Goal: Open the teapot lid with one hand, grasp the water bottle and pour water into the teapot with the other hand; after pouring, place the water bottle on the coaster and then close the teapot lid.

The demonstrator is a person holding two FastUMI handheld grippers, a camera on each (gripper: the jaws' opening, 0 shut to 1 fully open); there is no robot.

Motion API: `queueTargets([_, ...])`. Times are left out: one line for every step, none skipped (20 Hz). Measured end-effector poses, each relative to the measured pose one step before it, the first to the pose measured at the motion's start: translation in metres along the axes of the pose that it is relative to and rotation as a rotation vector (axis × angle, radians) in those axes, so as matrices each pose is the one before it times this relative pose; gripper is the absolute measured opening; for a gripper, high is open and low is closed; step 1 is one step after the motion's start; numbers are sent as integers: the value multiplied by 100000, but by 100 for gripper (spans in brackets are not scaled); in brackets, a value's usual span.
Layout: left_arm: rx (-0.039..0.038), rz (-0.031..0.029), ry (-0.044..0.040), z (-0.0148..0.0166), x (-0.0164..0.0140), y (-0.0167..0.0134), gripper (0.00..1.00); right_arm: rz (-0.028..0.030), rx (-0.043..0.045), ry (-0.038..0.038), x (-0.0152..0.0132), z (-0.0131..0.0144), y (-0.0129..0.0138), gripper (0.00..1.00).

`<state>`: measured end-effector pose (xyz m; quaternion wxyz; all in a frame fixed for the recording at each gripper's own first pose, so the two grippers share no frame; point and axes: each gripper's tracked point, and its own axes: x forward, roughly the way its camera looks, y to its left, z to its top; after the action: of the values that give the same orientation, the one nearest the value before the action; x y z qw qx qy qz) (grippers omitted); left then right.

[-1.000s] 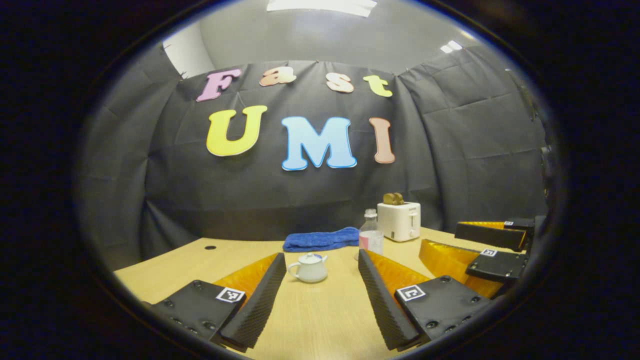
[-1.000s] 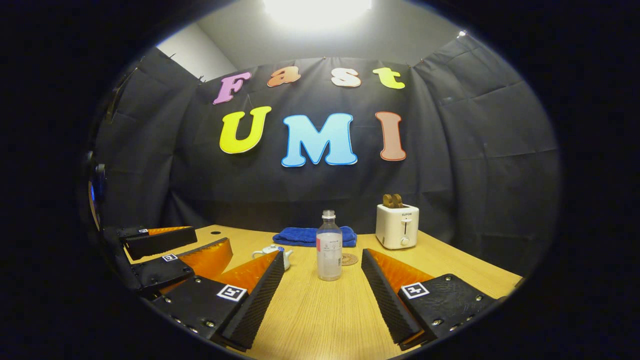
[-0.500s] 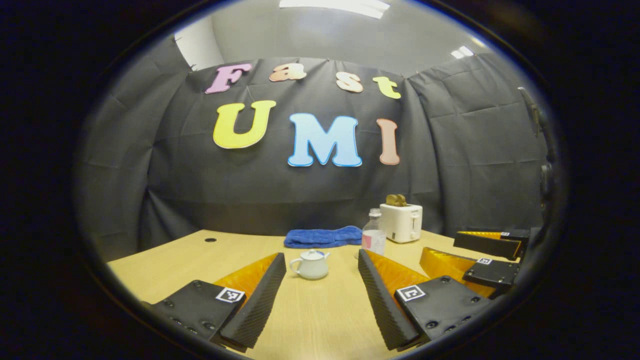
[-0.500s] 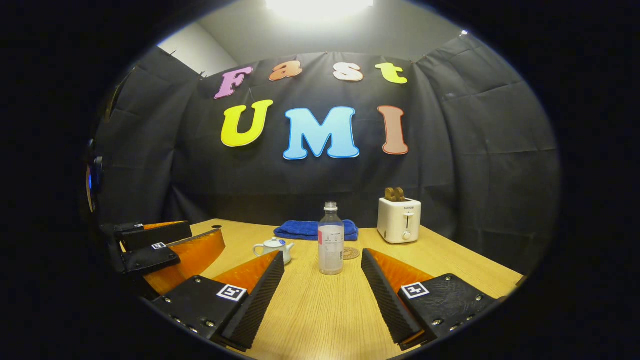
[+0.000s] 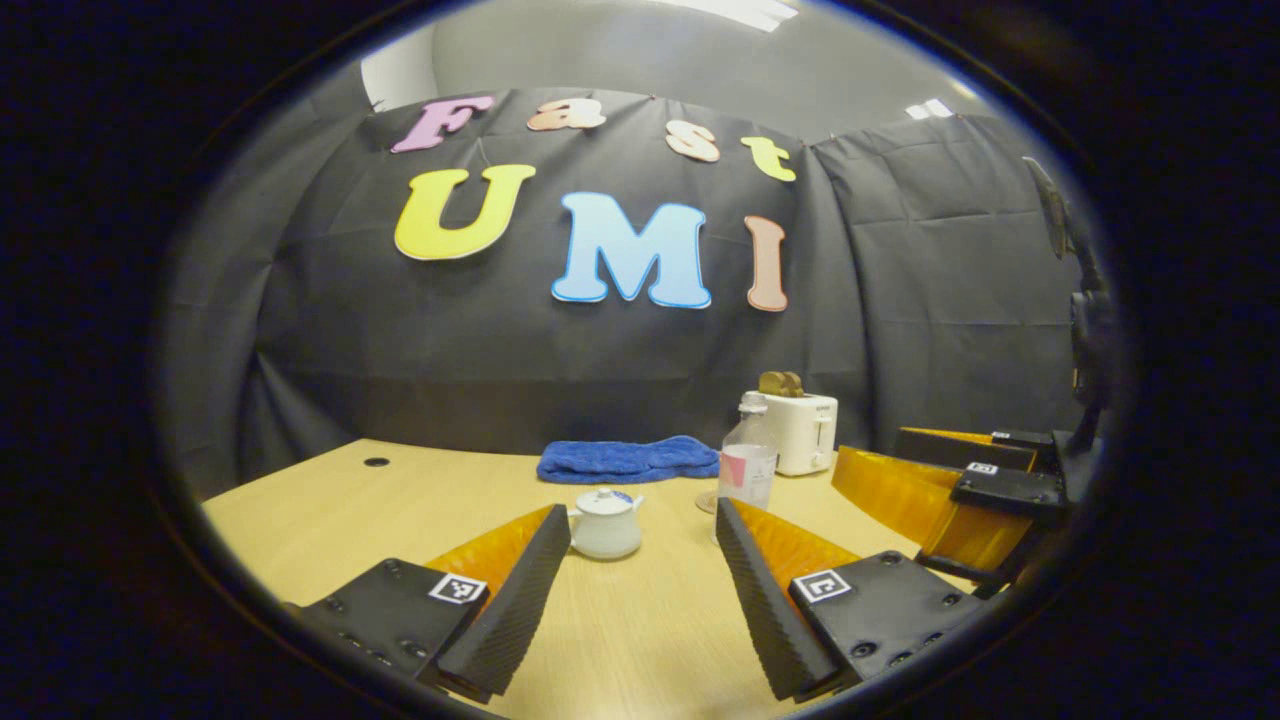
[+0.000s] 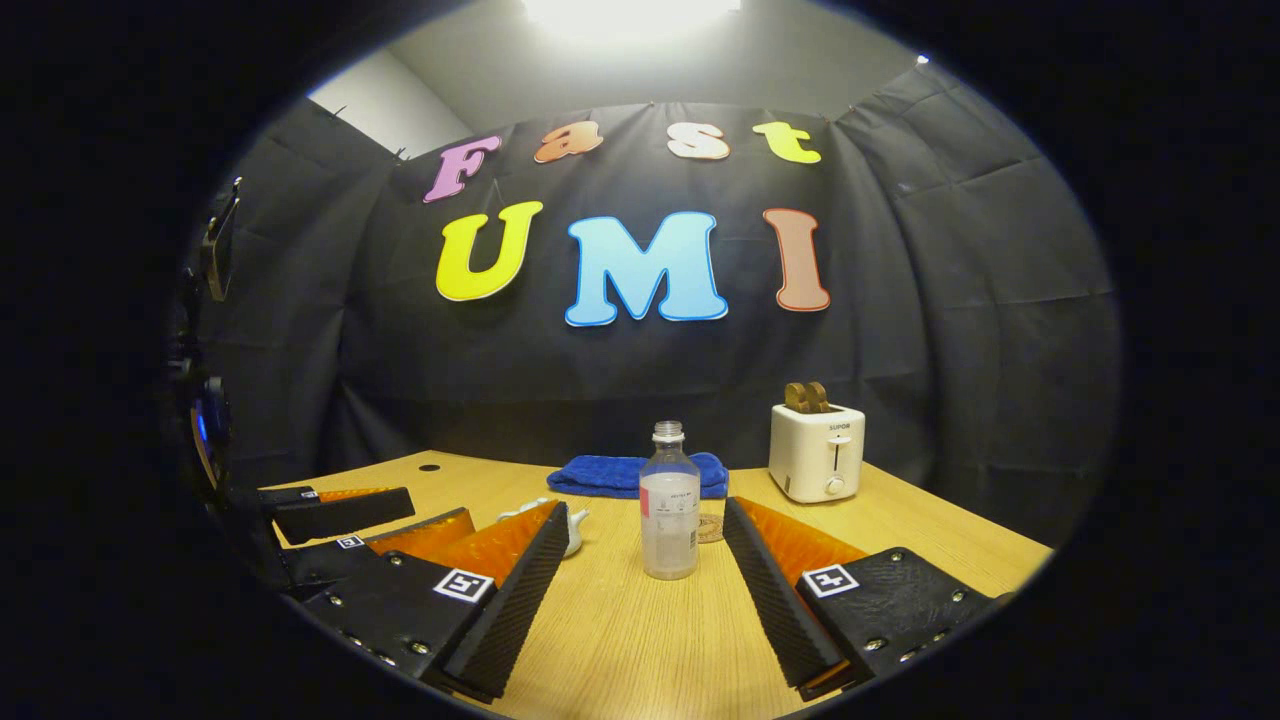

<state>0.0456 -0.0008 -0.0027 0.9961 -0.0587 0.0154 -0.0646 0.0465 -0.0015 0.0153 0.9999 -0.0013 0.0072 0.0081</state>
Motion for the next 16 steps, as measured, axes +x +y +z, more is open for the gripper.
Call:
queueTargets([110, -1011, 405, -39, 1102, 231, 95, -1324, -1050, 173, 877, 11, -423, 96])
queueTargets([275, -622, 649, -174, 1045, 231, 94, -1173, -1183, 790, 817, -35, -323, 96])
queueTargets([509, -294, 198, 46, 1048, 289, 95, -800, -1025, 480, 957, 12, -210, 96])
queueTargets([698, 122, 730, -71, 1066, 296, 94, -1076, -805, 794, 856, -163, -148, 96])
queueTargets([638, -130, 31, 108, 1054, 297, 95, -631, -462, 469, 871, -9, -206, 96])
queueTargets([603, -867, -333, 175, 952, 86, 95, -542, 230, 609, 823, -91, -30, 96])
queueTargets([1008, -84, 41, 119, 959, 124, 95, 196, 641, 884, 849, -195, 84, 96])
queueTargets([1376, -94, -255, 96, 743, 230, 95, 150, 413, 646, 870, -154, 194, 97])
queueTargets([1172, -362, -658, 226, 896, -8, 95, 29, 12, 1426, 852, -127, 77, 96])
queueTargets([856, -574, 582, -241, 776, 76, 94, 236, 57, 1284, 929, -259, 155, 97])
queueTargets([702, -313, 597, -204, 840, 67, 94, 100, 482, 1474, 850, -185, 128, 97])
queueTargets([361, -162, 332, -196, 702, 85, 94, 112, 641, 966, 864, -147, 110, 96])
queueTargets([244, -405, 404, -136, 775, 155, 94, -265, 390, 590, 872, -66, 70, 96])
queueTargets([524, -154, 1047, -414, 776, 263, 94, -749, -20, 624, 852, -174, -83, 96])
queueTargets([667, 82, 946, -335, 782, 326, 94, -985, -205, 1025, 953, -281, -147, 96])
queueTargets([-265, 114, 1188, -462, 866, 337, 94, -242, 266, 1582, 963, -484, -101, 96])
